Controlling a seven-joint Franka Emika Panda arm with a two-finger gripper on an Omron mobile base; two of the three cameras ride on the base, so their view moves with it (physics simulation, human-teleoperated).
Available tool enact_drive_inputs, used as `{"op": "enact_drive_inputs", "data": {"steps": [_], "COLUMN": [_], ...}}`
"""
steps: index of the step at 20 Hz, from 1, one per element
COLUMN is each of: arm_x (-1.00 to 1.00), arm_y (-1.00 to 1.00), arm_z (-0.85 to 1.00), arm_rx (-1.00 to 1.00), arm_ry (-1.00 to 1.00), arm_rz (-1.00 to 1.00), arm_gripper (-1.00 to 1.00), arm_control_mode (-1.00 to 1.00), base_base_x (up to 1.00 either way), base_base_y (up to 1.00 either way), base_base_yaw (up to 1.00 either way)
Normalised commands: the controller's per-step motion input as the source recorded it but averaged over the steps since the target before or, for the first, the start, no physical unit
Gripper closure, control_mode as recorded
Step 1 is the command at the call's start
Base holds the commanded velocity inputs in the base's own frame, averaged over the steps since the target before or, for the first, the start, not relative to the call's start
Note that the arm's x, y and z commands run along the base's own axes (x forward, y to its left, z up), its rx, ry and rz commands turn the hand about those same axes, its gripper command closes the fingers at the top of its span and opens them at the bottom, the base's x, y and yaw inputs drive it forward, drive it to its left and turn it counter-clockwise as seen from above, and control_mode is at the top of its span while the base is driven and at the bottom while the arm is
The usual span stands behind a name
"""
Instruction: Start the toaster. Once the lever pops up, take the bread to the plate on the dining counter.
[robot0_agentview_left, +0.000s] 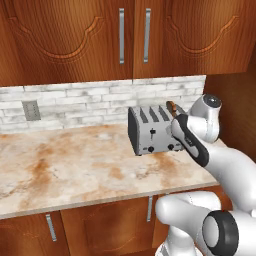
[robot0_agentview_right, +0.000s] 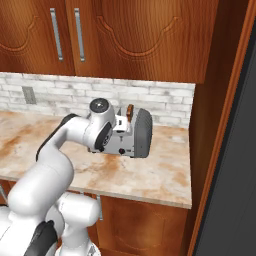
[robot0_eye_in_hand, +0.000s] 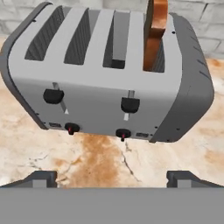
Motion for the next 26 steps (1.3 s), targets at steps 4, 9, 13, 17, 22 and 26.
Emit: {"op": "enact_drive_inputs", "data": {"steps": [4, 9, 13, 17, 22, 26], "arm_x": [0.32, 0.25, 0.29, 0.26, 0.21, 0.14], "arm_y": [-0.01, 0.00, 0.00, 0.00, 0.02, 0.04], "arm_z": [-0.06, -0.14, -0.18, -0.22, -0.14, -0.01], "arm_rx": [0.00, 0.00, 0.00, 0.00, 0.00, 0.00], "arm_ry": [0.00, 0.00, 0.00, 0.00, 0.00, 0.01], "arm_rz": [0.00, 0.00, 0.00, 0.00, 0.00, 0.00], "arm_gripper": [-1.00, -1.00, -1.00, -1.00, -1.00, -1.00], "arm_control_mode": [-1.00, -1.00, -1.00, -1.00, -1.00, -1.00], "base_base_x": [0.00, 0.00, 0.00, 0.00, 0.00, 0.00], "base_base_y": [0.00, 0.00, 0.00, 0.00, 0.00, 0.00], "base_base_yaw": [0.00, 0.00, 0.00, 0.00, 0.00, 0.00]}}
